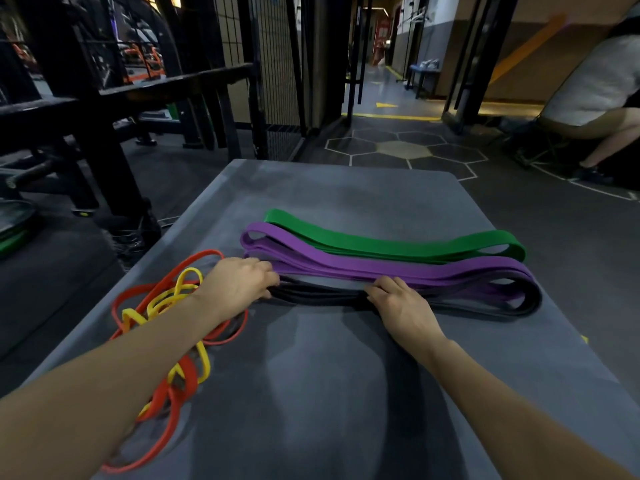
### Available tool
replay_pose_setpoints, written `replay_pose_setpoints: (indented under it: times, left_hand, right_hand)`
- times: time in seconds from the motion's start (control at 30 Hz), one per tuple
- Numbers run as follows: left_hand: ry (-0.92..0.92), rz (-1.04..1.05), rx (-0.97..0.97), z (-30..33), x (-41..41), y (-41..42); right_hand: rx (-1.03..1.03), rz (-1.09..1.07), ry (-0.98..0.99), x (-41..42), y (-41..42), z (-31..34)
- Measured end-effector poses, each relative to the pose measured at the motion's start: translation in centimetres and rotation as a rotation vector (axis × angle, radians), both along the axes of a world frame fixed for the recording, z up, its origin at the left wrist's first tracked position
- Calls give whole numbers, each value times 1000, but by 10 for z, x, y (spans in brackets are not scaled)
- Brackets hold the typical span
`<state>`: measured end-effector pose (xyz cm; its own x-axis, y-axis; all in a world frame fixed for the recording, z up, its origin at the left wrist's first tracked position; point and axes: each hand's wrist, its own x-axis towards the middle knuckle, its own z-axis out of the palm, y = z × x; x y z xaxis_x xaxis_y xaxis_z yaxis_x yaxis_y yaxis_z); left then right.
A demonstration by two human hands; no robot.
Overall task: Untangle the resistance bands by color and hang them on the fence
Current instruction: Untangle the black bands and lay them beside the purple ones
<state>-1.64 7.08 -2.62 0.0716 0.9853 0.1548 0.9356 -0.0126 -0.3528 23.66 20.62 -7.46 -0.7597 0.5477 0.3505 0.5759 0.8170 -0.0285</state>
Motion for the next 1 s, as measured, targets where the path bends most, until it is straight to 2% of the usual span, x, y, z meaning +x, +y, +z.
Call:
replay_pose_setpoints:
  times: [0.1, 0.23, 0.33, 0.47, 0.63, 0.8, 1.0]
  left_hand:
    - [-155, 132, 11, 1, 5, 7]
    - [9, 155, -70, -5, 10, 12]
    - [38, 197, -87, -5, 15, 13]
    - [62, 127, -70, 7, 10, 20]
    - [-117, -7, -291, 12, -7, 9]
    - [-217, -111, -114, 11, -11, 0]
    - [-201, -33, -243, 17, -3, 1]
  right_hand:
    - [-53, -14, -37, 0, -2, 3]
    - [-86, -8, -31, 0, -2, 4]
    - [-92, -14, -17, -2, -1, 4]
    - [-101, -35, -15, -2, -1, 2]
    - [-67, -53, 38, -5, -1, -3]
    - [-61, -72, 81, -5, -2, -5]
    - [-47, -104, 96, -8, -1, -9]
